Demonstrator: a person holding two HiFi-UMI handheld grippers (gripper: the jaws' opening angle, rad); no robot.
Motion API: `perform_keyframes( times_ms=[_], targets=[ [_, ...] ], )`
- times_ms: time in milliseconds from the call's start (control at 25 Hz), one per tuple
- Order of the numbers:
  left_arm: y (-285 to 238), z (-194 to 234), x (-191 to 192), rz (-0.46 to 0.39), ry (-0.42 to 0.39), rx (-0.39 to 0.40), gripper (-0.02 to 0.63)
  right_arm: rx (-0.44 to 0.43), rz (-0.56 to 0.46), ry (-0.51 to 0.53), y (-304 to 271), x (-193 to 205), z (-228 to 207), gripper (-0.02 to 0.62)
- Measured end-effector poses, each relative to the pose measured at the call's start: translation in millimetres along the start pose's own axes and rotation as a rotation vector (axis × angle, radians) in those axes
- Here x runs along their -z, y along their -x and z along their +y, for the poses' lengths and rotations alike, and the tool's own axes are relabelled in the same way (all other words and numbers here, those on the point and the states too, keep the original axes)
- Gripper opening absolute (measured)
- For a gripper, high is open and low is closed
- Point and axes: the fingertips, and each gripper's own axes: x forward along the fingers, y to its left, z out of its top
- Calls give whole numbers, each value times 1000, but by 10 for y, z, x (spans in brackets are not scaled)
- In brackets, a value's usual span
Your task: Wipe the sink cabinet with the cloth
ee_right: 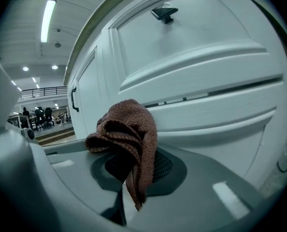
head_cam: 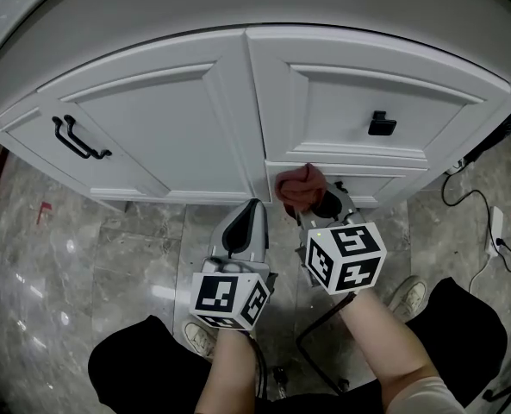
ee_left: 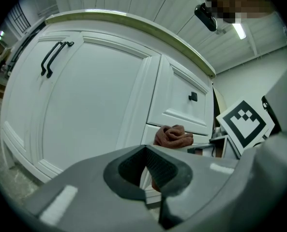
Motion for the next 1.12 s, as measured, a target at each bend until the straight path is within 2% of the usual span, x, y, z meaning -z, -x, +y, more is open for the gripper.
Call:
perform_keyframes(
  times_ms=[200,440,720,1120],
  targets=[
    [-69,-117,41,8,11,18,0,60,20,-35,78,61,-258,82],
    [-142,-266,64,15,11,44,0,90,30,-97,202,76,-470,84],
    [-248,-484,110,24,17,82,0,111,22,-239,427,42,-767,83],
    [-357,-813,225,57,3,135,0,226,6,-297,821,-18,-1322,81]
  ],
)
